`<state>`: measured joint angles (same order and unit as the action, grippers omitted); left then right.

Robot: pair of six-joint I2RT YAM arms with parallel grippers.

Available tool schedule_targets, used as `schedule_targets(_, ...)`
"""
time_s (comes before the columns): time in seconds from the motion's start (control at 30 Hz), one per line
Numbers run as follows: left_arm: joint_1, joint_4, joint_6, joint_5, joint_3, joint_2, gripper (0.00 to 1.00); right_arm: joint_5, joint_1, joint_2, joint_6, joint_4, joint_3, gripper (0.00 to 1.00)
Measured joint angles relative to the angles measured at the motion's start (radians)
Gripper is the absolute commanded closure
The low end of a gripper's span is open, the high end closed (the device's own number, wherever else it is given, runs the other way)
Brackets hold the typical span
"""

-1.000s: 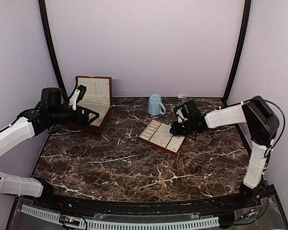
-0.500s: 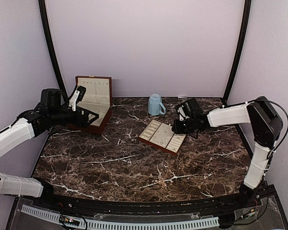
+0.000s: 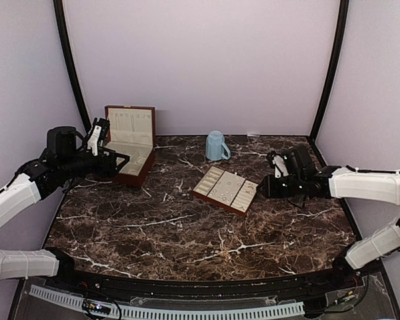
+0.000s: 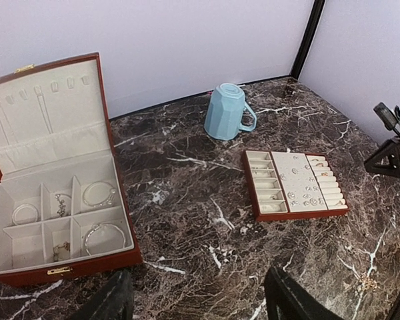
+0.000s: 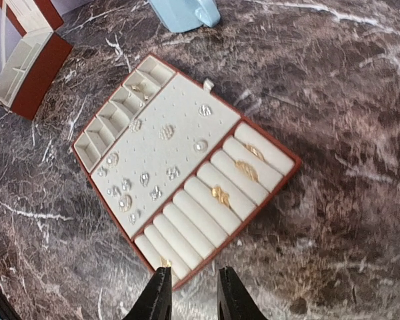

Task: Organize the mixed jewelry
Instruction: Move the earring to the center of the board.

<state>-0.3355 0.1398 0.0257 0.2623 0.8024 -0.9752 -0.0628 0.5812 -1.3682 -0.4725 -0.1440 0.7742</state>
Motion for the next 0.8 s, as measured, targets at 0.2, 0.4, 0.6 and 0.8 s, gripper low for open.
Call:
schedule_targets(0.2, 0.0, -0.006, -0.007, -0.024, -0.002, 0.002, 0.3, -0.055, 0.054, 0.096, -0.094, 0.008, -0.198, 0.74)
schedule_targets(0.4, 0.0, -0.012, -0.008, -0.035, -0.006, 0.002, 0.3, -0.097, 0.134, 0.098, -0.203, 0.076, -0.296, 0.74)
schedule_targets(0.6, 0.0, -0.012, -0.008, -0.04, -0.022, 0.013, 0.3, -0.127, 0.173, 0.066, -0.281, 0.18, -0.325, 0.74)
schedule_targets(0.8, 0.0, -0.012, -0.008, -0.042, -0.024, 0.023, 0.3, -0.119, 0.197, 0.063, -0.315, 0.212, -0.336, 0.74)
